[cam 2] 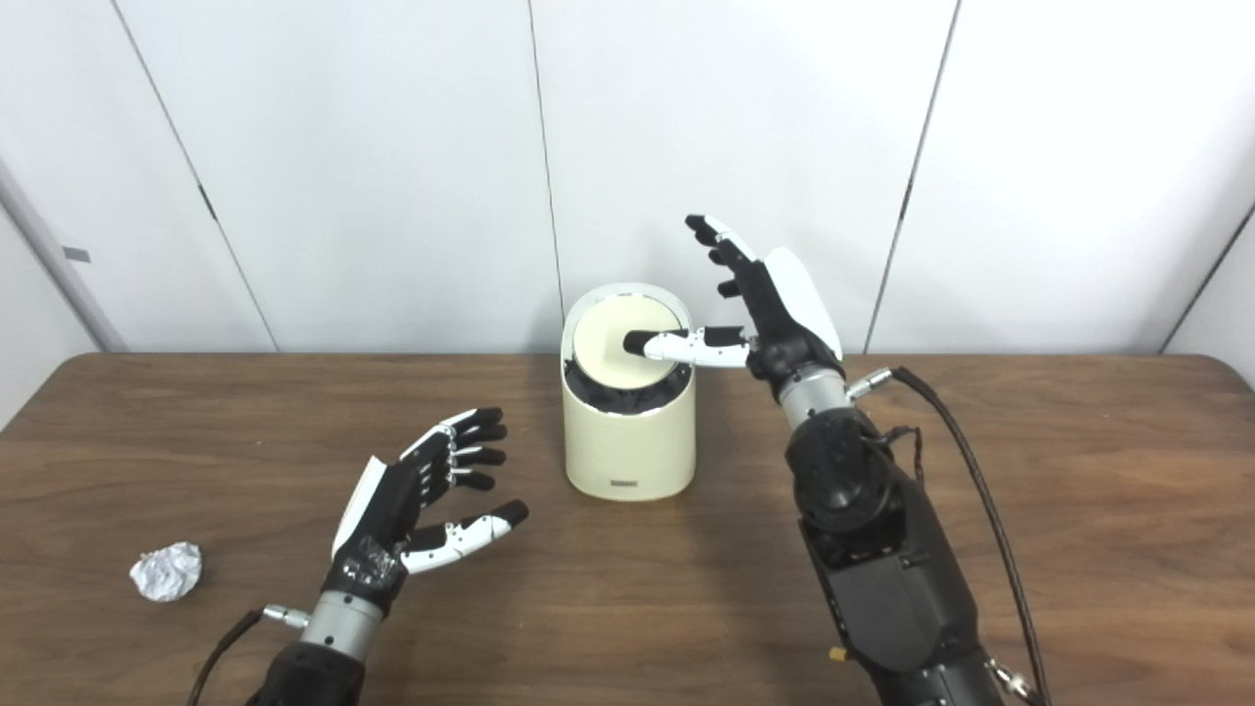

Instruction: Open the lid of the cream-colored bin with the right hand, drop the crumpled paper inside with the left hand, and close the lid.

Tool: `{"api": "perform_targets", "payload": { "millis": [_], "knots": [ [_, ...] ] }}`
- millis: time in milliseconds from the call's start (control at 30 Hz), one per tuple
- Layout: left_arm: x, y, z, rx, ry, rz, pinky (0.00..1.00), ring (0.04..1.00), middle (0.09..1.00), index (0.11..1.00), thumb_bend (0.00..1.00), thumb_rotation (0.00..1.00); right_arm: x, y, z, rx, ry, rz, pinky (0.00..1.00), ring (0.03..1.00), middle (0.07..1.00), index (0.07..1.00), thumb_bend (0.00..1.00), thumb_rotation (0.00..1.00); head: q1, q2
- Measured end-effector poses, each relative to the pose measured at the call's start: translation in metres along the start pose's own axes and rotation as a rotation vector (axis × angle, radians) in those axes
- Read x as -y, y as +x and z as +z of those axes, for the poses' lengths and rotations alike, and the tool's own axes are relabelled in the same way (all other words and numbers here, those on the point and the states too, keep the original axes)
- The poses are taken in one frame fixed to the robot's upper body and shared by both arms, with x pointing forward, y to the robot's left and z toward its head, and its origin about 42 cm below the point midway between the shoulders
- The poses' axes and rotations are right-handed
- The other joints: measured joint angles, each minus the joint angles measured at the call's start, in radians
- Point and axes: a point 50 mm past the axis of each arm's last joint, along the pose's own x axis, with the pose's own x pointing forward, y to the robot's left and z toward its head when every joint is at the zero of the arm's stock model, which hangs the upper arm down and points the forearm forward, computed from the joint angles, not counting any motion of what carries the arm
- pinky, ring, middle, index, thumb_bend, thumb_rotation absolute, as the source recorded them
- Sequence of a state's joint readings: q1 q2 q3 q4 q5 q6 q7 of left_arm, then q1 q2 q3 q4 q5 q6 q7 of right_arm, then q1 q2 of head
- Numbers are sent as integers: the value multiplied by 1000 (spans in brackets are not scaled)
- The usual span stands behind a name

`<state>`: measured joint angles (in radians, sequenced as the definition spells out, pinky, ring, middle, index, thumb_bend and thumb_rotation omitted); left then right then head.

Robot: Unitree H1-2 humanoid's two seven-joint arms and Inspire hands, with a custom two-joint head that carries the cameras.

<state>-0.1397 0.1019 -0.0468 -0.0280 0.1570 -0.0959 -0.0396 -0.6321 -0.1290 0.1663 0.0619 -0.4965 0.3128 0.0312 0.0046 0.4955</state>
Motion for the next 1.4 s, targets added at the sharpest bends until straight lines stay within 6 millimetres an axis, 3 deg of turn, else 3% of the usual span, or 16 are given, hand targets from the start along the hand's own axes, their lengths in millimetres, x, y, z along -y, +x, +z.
{"api": "perform_targets", "payload": {
  "millis": [367, 967, 1400],
  "knots": [
    [4, 1, 1, 0, -13, 2, 634, 751, 808, 831, 696, 131, -9, 10, -9, -47, -15, 20, 647, 843, 894, 902, 880, 378, 3, 2],
    [4, 0, 1, -9, -9, 3, 617, 747, 808, 832, 686, 123, -23, 13, 4, -16, -69, 57, 656, 830, 885, 895, 971, 305, 3, 15],
    [3, 0, 2, -9, -11, 4, 637, 745, 809, 835, 694, 150, -28, 12, 3, 1, -90, 81, 683, 835, 889, 893, 928, 187, 5, 28]
  ]
}}
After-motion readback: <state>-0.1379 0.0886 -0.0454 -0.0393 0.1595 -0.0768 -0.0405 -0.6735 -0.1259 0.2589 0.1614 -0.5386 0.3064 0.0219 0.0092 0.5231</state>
